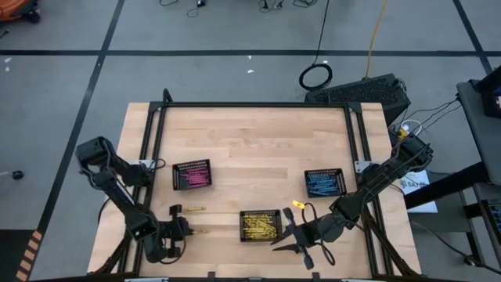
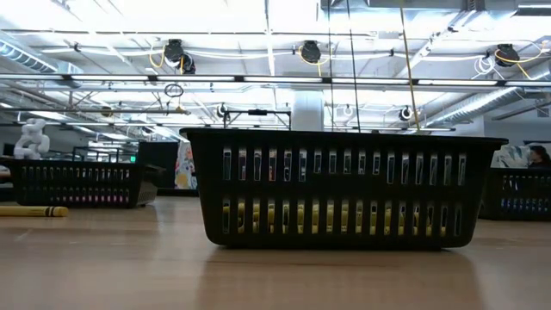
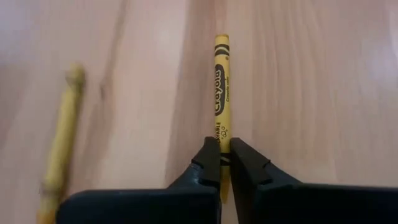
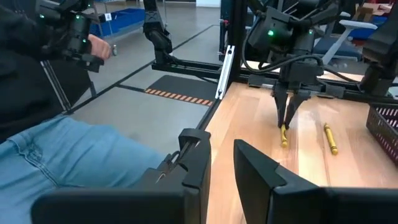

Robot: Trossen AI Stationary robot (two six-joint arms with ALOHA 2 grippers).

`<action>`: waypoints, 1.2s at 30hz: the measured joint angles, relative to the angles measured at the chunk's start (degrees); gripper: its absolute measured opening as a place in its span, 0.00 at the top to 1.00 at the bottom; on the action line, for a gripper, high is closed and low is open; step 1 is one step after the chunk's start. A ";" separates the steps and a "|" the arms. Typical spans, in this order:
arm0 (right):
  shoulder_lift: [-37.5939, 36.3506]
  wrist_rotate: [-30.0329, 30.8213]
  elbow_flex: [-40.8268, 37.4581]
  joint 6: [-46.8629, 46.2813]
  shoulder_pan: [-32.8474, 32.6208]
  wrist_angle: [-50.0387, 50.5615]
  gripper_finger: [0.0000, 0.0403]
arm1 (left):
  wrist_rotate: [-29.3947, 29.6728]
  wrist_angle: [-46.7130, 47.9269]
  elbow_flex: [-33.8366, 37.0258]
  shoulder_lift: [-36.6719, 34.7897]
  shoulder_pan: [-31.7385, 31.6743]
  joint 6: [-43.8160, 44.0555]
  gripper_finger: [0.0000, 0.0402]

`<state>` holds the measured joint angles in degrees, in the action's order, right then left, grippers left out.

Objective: Sort crayons
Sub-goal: Put the yellow crayon into the bottom black bin

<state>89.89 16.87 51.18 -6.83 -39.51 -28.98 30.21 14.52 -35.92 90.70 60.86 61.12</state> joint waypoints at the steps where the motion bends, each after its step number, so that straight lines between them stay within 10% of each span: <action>1: 0.00 0.24 -0.01 0.02 0.00 0.10 0.87 | 1.33 -1.29 0.05 0.09 -0.59 -1.07 0.98; 21: 0.00 1.30 0.00 0.00 0.00 0.44 0.86 | 4.29 -21.47 -9.00 -0.05 -16.77 -35.56 0.98; 36: -0.18 1.62 -0.02 11.00 -6.73 -9.15 0.86 | -11.69 -22.82 -22.91 8.35 -31.25 -44.56 0.98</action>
<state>89.71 18.49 51.16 4.17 -46.24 -38.13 18.52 -8.31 -58.84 99.05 29.61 16.56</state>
